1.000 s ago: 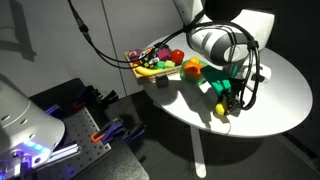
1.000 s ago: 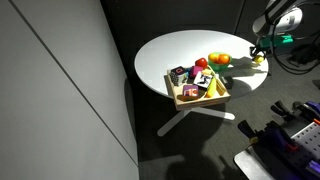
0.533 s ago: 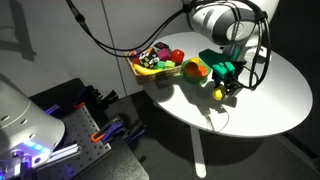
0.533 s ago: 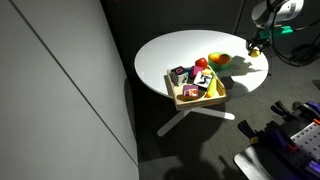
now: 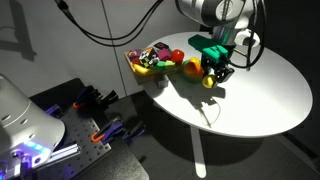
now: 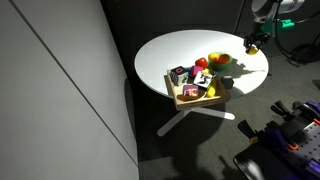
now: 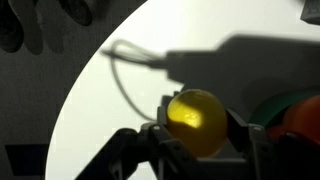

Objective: Pick up the yellow lemon toy and put it in the tray

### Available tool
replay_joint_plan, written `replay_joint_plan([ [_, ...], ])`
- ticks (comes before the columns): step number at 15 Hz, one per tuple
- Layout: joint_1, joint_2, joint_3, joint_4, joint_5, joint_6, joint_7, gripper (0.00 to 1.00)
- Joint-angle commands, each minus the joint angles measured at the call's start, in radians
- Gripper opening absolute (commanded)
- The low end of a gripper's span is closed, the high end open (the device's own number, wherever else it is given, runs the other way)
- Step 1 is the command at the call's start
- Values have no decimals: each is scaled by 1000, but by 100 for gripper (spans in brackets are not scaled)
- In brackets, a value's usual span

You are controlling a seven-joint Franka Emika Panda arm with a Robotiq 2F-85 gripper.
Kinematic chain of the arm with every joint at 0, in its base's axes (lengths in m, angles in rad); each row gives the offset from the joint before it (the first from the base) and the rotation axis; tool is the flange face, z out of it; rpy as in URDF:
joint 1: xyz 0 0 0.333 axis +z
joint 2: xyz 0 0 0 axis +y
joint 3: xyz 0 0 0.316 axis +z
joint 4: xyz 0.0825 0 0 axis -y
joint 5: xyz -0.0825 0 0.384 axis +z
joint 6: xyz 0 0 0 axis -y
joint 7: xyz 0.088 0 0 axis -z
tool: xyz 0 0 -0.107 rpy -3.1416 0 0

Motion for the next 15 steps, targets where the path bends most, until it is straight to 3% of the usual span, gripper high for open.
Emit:
replay_joint_plan([
  [1,39,-93,-10,-105,-52,19,2,34],
  [10,97,-163,-13,-196,-97,53,38,34],
  [11,87,-125,-1,-160,-76,41,18,59],
  [15,87,-129,-2,-166,-76,42,18,59],
])
